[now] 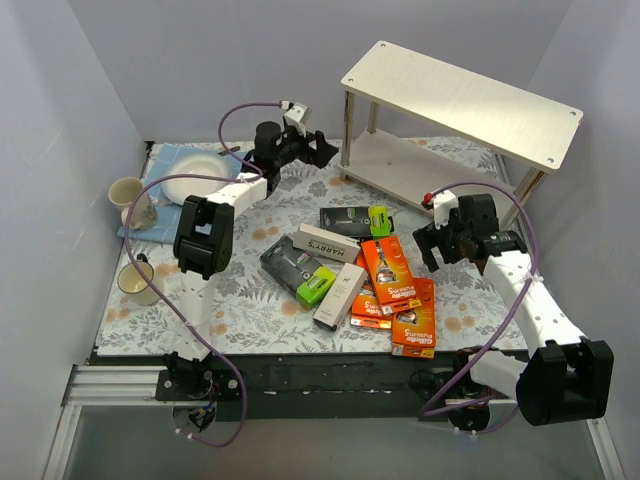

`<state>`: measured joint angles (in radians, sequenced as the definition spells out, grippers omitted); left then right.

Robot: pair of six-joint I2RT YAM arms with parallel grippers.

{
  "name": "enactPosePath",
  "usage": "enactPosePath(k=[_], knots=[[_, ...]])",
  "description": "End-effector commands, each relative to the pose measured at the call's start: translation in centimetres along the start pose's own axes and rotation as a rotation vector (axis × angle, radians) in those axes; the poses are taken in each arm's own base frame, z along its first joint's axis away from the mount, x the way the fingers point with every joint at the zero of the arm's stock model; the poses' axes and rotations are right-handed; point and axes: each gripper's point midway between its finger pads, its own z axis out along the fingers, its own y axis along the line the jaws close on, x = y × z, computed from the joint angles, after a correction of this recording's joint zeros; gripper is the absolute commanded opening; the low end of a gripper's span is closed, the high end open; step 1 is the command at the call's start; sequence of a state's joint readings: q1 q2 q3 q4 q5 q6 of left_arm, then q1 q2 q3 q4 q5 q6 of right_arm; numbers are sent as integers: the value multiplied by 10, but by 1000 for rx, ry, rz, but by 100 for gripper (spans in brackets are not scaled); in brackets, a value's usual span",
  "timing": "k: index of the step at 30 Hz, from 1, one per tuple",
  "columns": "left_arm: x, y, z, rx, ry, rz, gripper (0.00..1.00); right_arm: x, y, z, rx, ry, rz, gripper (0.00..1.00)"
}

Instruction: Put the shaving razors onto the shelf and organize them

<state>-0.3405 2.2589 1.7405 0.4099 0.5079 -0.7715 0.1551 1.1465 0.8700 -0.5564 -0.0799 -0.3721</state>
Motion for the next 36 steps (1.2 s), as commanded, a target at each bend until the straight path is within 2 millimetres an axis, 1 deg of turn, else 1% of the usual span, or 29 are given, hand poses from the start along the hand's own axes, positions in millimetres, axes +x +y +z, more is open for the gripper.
enactPosePath(k=[1,2,3,4,5,6,7,8,9,10,11,14,16,17,18,19,20,22,24,25,26,27,28,29,32,33,34,35,36], knots=[[-50,-13,24,26,-128,52,88,-8,-3,-24,41,-24,62,98],[-41,-12,31,27,-121,47,88,-6,-4,-25,50,-18,70,98],[-55,-12,36,30,-152,62,88,-4,-7,-27,70,-10,80,97],[-57,-11,39,28,-160,64,88,0,-7,-28,74,5,96,97],[-48,-11,46,29,-155,61,88,1,-8,-28,82,12,108,98],[-48,-10,50,30,-157,61,88,3,-12,-29,99,21,123,98],[-65,-12,53,38,-192,78,87,7,-15,-30,117,36,136,98],[-63,-15,57,48,-193,79,86,8,-18,-31,132,43,158,98],[-57,-15,61,54,-188,77,85,11,-25,-33,155,55,176,98],[-68,-19,64,64,-213,90,84,12,-28,-34,167,61,191,98],[-68,-21,66,70,-215,96,78,15,-31,-35,181,75,210,98],[-67,-27,68,100,-220,112,68,24,-51,-38,258,104,251,97],[-71,-34,66,125,-228,122,58,31,-65,-39,312,128,266,96],[-67,-35,65,134,-218,124,54,30,-67,-38,318,130,259,96],[-69,-38,63,148,-223,133,47,36,-79,-39,340,146,286,96],[-75,-41,59,158,-230,143,45,35,-82,-40,342,142,287,96],[-73,-45,58,174,-226,144,43,36,-85,-39,341,146,287,96],[-74,-48,56,187,-226,144,33,40,-92,-38,349,161,283,95],[-75,-52,54,211,-225,152,26,43,-98,-36,355,172,286,95],[-76,-53,53,212,-225,154,16,43,-101,-36,359,173,277,95],[-80,-55,51,213,-229,156,9,43,-103,-35,359,175,273,95],[-77,-54,50,210,-223,156,3,44,-107,-35,368,172,272,95],[-77,-51,48,202,-221,158,0,41,-112,-34,379,160,258,95],[-87,-52,43,195,-231,163,0,41,-114,-32,382,160,252,95],[-88,-43,34,175,-212,159,0,34,-126,-27,410,128,216,94],[-99,-44,27,169,-218,164,0,36,-128,-25,417,129,211,94],[-91,-38,22,154,-197,153,0,36,-131,-23,424,124,202,95],[-88,-36,17,145,-189,153,0,32,-137,-19,437,106,187,95],[-105,-39,7,137,-207,168,0,33,-140,-16,446,108,184,95]])
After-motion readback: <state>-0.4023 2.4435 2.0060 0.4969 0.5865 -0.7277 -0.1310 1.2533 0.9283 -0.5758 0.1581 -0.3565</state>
